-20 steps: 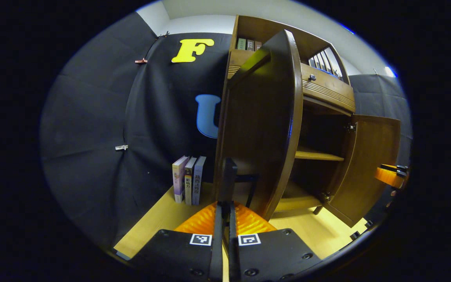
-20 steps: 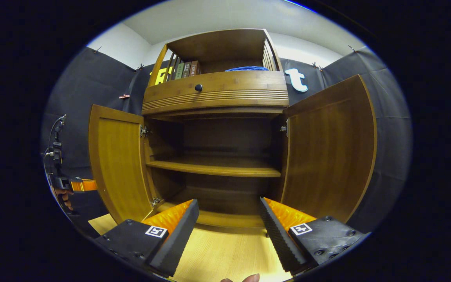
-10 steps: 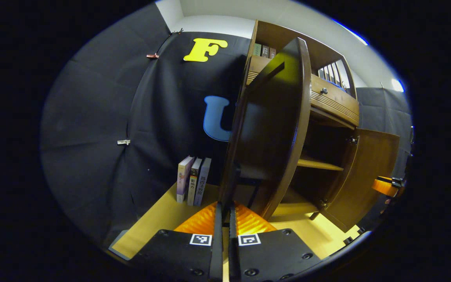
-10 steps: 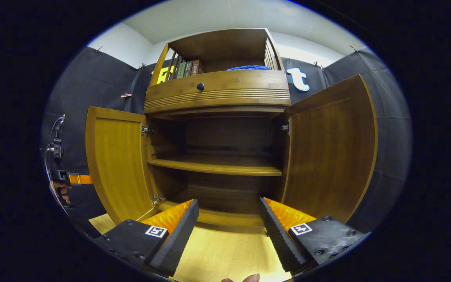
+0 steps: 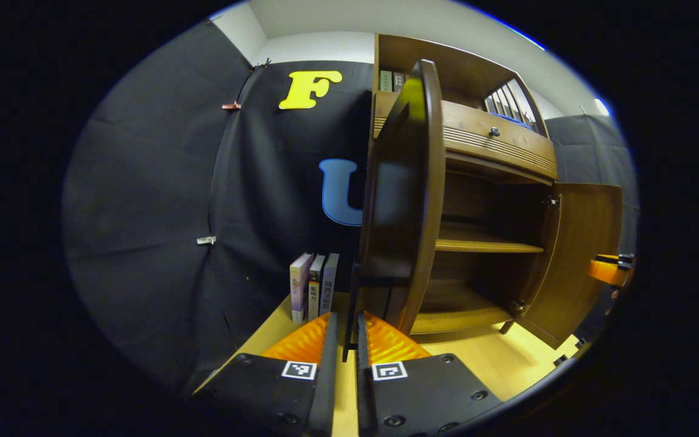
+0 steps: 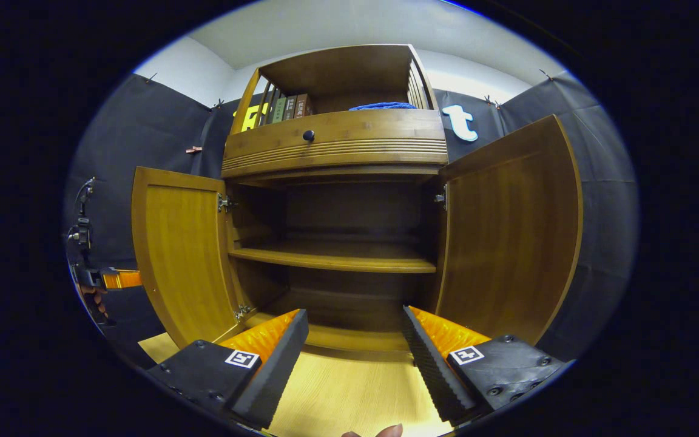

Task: Open the right door of the double-door shoe cabinet with the right hand, and open the left door with the left hand.

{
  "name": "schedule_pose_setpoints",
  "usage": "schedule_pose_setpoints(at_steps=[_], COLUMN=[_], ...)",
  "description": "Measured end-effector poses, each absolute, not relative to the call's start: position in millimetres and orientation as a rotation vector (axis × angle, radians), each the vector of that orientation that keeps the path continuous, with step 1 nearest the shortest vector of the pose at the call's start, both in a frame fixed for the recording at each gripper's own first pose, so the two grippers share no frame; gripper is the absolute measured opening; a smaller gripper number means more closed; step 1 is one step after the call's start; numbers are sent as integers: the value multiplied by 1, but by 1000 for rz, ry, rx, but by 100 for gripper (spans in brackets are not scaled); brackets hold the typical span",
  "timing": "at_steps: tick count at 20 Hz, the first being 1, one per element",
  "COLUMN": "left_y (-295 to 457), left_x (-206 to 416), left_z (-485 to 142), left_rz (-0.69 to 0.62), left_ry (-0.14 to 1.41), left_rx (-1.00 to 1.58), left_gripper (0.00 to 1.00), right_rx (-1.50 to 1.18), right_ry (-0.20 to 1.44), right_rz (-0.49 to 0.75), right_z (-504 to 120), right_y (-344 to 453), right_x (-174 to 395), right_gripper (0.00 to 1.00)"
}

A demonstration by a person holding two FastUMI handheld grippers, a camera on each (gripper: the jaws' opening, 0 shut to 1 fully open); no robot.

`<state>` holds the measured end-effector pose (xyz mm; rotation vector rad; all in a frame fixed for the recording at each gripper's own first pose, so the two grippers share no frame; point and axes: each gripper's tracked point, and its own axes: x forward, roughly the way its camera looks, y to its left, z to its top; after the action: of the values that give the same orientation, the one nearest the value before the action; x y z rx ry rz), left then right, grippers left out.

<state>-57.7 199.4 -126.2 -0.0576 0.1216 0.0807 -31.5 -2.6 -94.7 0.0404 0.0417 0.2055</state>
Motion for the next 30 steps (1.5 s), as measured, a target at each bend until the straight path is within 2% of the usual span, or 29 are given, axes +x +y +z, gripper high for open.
schedule_pose_setpoints(at_steps=[1,3,4,5,6,10,14,20,22,25,27,28,30], left_y=[197,204,203,203,204,200,181,134,117,88,73,64,50], left_x=[-61,-68,-78,-85,-90,-109,-116,-105,-96,-85,-78,-75,-68], left_z=[-125,-127,-128,-128,-127,-111,-89,-68,-68,-69,-69,-71,-68], left_rz=[75,115,129,136,147,174,154,84,66,28,12,0,-26], left_ry=[120,123,128,126,121,87,41,19,27,42,39,42,38], left_rx=[-52,-55,-64,-71,-73,-20,-26,-35,-22,-19,-7,-4,1], left_gripper=[29,41,55,62,78,90,95,95,92,95,95,95,95], right_rx=[41,40,39,41,43,51,60,52,47,41,41,42,42], right_ry=[42,38,36,35,35,37,45,0,-20,-38,-52,-56,-60], right_rz=[207,211,212,213,213,211,210,183,177,166,157,153,144], right_z=[-95,-94,-93,-93,-93,-93,-90,-66,-58,-49,-44,-43,-42], right_y=[-2,0,0,1,2,4,8,8,9,7,4,3,1], right_x=[-31,-31,-31,-30,-30,-27,-23,-20,-19,-19,-21,-21,-22], right_gripper=[98,98,98,98,98,98,98,98,98,100,92,98,100])
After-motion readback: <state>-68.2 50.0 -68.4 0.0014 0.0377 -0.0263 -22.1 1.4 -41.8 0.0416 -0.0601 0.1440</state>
